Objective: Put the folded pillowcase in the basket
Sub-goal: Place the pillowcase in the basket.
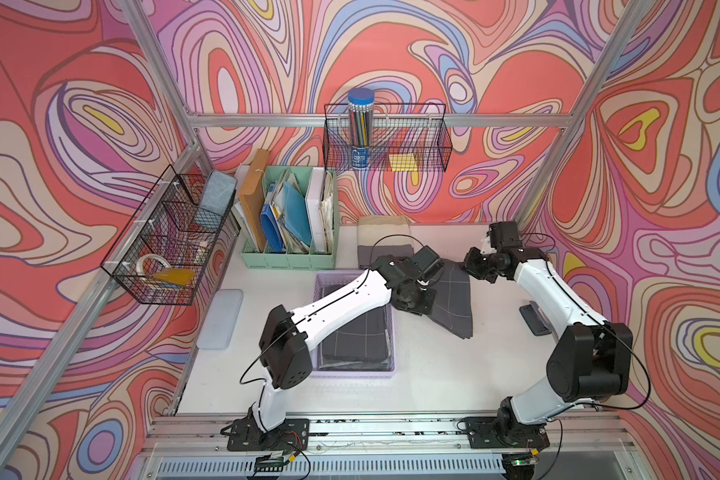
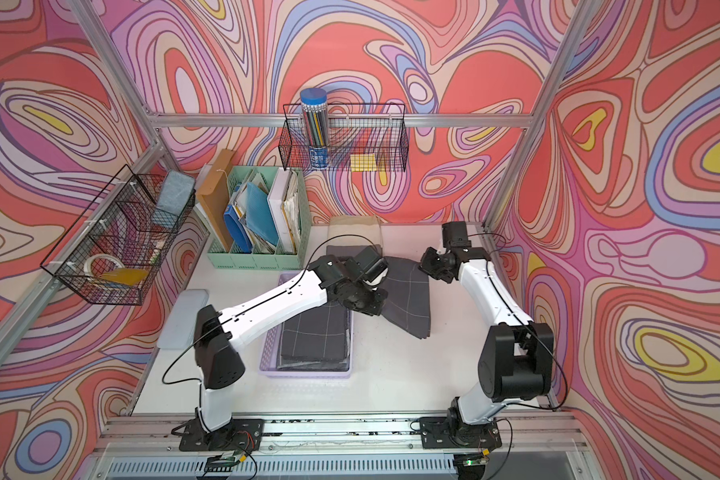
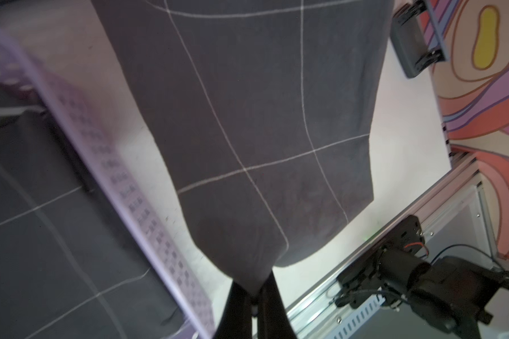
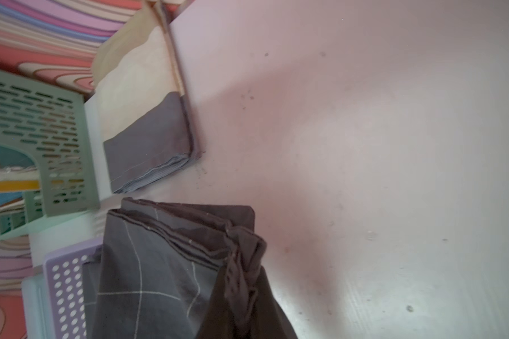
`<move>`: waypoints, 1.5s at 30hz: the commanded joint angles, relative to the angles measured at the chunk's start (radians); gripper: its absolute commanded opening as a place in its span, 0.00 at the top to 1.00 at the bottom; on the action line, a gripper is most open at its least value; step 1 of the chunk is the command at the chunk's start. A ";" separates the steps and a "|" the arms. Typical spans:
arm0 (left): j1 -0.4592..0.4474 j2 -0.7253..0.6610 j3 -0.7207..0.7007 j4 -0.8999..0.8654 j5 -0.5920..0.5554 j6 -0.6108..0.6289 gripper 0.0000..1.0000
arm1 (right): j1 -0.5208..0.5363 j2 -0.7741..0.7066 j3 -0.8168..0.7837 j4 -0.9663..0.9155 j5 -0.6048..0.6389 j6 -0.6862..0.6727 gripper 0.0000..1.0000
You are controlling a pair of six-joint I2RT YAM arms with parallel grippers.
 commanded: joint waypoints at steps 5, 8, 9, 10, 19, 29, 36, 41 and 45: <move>0.127 -0.422 -0.412 -0.080 -0.139 -0.125 1.00 | 0.315 0.046 0.067 0.047 0.032 0.105 1.00; 0.151 -0.556 -0.510 -0.124 -0.173 -0.172 1.00 | 0.402 0.122 0.114 0.074 0.036 0.121 1.00; 0.162 -0.587 -0.538 -0.135 -0.188 -0.182 1.00 | 0.417 0.149 0.132 0.081 0.033 0.126 1.00; 0.175 -0.615 -0.569 -0.142 -0.192 -0.188 1.00 | 0.431 0.183 0.154 0.086 0.022 0.129 1.00; 0.231 -0.670 -0.737 -0.154 -0.185 -0.254 1.00 | 0.490 0.421 0.350 0.066 0.038 0.116 1.00; 0.241 -0.598 -0.901 -0.030 -0.134 -0.272 1.00 | 0.494 0.461 0.272 0.120 0.065 0.142 1.00; 0.258 -0.539 -0.947 0.008 -0.131 -0.267 1.00 | 0.496 0.522 0.286 0.139 0.065 0.131 0.93; 0.279 -0.486 -0.967 0.037 -0.116 -0.255 1.00 | 0.496 0.546 0.296 0.159 0.065 0.121 0.71; 0.280 -0.470 -0.964 0.027 -0.109 -0.252 0.75 | 0.496 0.535 0.310 0.122 0.087 0.099 0.63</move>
